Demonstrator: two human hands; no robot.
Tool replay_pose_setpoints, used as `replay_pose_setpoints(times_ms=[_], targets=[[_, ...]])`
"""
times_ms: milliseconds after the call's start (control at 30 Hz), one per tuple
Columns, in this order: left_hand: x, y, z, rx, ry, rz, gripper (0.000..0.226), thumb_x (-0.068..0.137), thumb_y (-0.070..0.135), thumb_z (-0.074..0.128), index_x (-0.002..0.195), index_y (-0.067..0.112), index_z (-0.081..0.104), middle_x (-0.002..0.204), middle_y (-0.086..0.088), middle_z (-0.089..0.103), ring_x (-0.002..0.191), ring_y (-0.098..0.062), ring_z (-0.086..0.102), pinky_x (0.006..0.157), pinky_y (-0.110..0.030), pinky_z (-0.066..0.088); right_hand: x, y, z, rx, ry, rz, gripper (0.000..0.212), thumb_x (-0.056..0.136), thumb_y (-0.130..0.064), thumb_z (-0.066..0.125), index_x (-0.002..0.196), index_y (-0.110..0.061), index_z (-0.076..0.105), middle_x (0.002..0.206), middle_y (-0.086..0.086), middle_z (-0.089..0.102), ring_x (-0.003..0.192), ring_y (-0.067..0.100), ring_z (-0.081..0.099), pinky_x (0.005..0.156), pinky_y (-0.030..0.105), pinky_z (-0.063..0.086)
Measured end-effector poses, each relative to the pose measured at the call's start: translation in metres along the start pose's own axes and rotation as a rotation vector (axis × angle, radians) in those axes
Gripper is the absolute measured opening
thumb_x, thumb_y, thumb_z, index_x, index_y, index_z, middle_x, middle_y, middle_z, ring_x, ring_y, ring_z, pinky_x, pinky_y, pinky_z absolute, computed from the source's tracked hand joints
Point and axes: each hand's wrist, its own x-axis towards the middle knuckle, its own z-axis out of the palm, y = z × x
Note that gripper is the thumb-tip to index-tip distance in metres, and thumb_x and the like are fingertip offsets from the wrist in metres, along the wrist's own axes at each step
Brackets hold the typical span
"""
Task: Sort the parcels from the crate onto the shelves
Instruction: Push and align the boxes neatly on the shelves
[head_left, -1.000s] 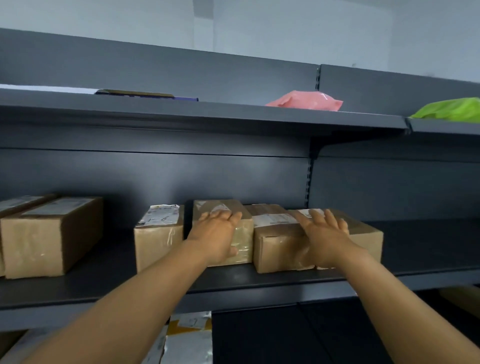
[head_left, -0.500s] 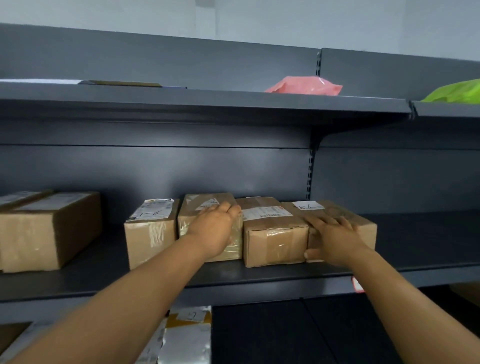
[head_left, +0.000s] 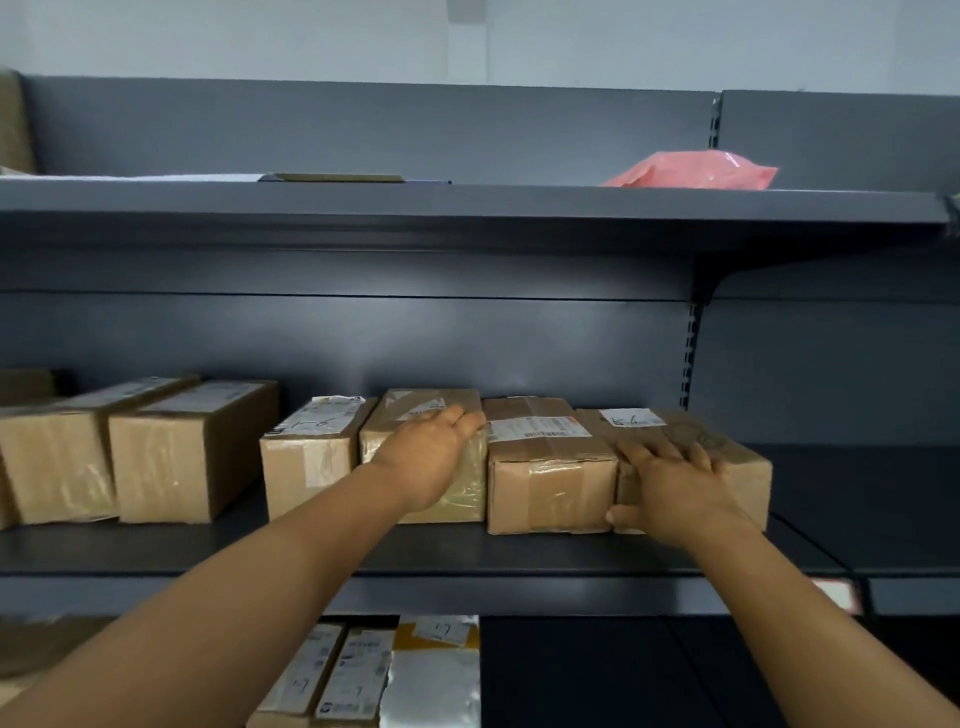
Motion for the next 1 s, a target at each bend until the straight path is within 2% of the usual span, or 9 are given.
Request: replay_pose_setpoints(times_ms=[300, 867, 933, 1000], targets=[[-0.009, -0.026, 0.002, -0.014, 0.000, -0.022, 0.066, 0.094, 0.015, 0.055, 0.150, 0.022, 0.022, 0.151, -0.005, 0.032, 0.138, -0.026, 0.034, 0.109, -0.032, 0.030, -0.002, -0.032, -0.003, -0.030, -0.010, 0.008, 0.086, 0.081, -0.059, 0.061, 0.150, -0.035, 0.016, 0.153, 0.006, 0.030, 0.139, 0.041, 0.021, 0.113, 0.053, 0.016], [-0.021, -0.051, 0.006, -0.071, -0.011, -0.021, 0.068, 0.090, 0.019, 0.061, 0.148, 0.022, 0.026, 0.151, -0.006, 0.032, 0.139, -0.027, 0.032, 0.110, -0.034, 0.028, -0.012, -0.063, -0.014, -0.077, -0.053, 0.008, 0.079, 0.082, -0.062, 0.058, 0.147, -0.030, 0.026, 0.149, 0.009, 0.035, 0.137, 0.037, 0.029, 0.112, 0.049, 0.022], [-0.023, -0.049, 0.004, -0.045, -0.008, -0.026, 0.070, 0.091, 0.023, 0.061, 0.150, 0.023, 0.023, 0.154, -0.006, 0.028, 0.142, -0.026, 0.027, 0.113, -0.033, 0.024, -0.012, -0.069, -0.015, -0.021, -0.034, -0.038, 0.084, 0.082, -0.061, 0.059, 0.150, -0.028, 0.022, 0.149, 0.009, 0.036, 0.138, 0.032, 0.030, 0.112, 0.045, 0.021], [-0.027, -0.049, 0.002, -0.014, -0.007, -0.037, 0.075, 0.091, 0.027, 0.061, 0.152, 0.023, 0.017, 0.158, -0.005, 0.021, 0.145, -0.025, 0.021, 0.116, -0.033, 0.017, -0.013, -0.082, -0.011, 0.056, 0.016, -0.109, 0.094, 0.082, -0.059, 0.061, 0.153, -0.026, 0.010, 0.156, 0.008, 0.024, 0.143, 0.029, 0.021, 0.116, 0.044, 0.013]])
